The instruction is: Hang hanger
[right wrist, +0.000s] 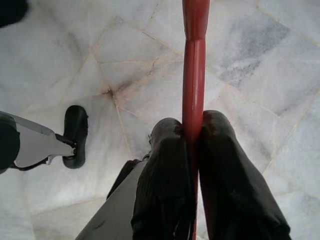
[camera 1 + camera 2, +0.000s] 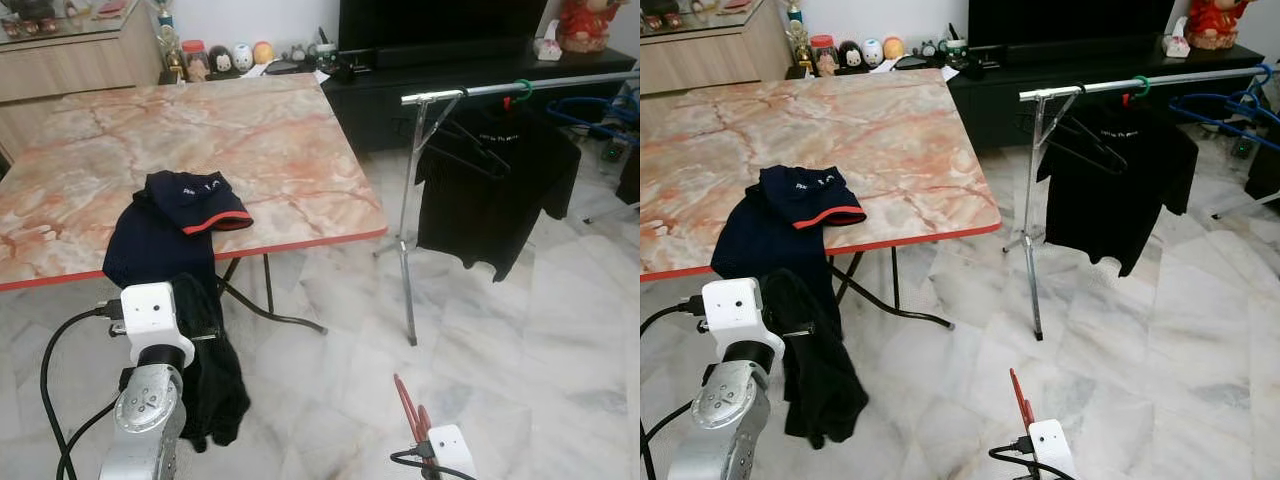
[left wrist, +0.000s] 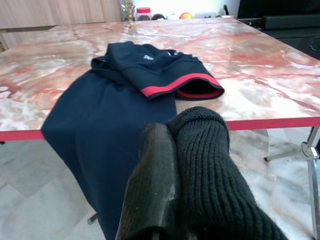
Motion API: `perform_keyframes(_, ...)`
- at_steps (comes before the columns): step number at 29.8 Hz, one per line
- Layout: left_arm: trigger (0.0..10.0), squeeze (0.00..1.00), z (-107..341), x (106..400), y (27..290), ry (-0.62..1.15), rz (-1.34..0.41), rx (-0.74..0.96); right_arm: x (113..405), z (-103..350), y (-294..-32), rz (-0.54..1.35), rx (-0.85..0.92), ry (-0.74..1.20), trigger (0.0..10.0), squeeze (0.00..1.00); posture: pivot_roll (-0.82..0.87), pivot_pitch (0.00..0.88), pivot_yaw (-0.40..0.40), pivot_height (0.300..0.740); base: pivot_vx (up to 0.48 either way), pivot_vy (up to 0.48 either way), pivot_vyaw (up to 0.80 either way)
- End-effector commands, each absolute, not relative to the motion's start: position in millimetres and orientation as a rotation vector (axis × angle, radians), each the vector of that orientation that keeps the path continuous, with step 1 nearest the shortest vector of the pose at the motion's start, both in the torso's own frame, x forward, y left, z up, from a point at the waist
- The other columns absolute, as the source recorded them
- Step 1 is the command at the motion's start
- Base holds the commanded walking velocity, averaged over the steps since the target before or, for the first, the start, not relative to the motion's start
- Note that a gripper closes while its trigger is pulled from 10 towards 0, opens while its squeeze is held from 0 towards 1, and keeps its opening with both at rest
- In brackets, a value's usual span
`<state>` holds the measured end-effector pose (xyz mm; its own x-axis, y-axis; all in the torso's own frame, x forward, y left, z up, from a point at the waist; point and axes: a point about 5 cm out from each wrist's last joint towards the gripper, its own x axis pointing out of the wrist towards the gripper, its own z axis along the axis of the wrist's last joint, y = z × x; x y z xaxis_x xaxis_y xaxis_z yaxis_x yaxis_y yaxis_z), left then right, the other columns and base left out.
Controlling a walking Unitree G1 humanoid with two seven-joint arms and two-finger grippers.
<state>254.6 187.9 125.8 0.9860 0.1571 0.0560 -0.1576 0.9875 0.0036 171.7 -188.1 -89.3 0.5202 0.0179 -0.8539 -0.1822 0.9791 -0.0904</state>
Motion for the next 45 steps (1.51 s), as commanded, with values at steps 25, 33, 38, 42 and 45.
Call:
perform_keyframes(25,10.0,0.00,155.4,255.3,185.4,-0.188,0.147,0.070,173.9,-88.7,-185.2,0.152,-0.203,1.014,10.0,0.00,0.01,0.000,0.023,0.740,0.176,0.000,0.10)
perform_keyframes(33,10.0,0.00,162.1,258.2,183.6,-0.210,0.146,0.071,174.8,-88.3,-184.7,0.160,-0.206,1.011,10.0,0.00,0.01,0.000,0.021,0.740,0.327,0.000,0.00)
perform_keyframes(38,10.0,0.00,169.5,261.7,183.7,-0.234,0.143,0.074,175.0,-88.2,-183.9,0.160,-0.204,1.009,10.0,0.00,0.02,0.000,0.021,0.740,0.332,0.000,0.00)
perform_keyframes(42,10.0,0.00,185.9,269.0,185.2,-0.283,0.138,0.084,176.1,-88.3,-179.3,0.167,-0.201,1.005,10.0,0.00,0.02,0.000,0.021,0.740,0.343,0.000,0.00)
perform_keyframes(45,10.0,0.00,199.6,275.1,186.8,-0.323,0.132,0.087,178.0,-87.9,-175.1,0.170,-0.198,1.001,10.0,0.00,0.02,0.000,0.017,0.740,0.358,0.000,0.00)
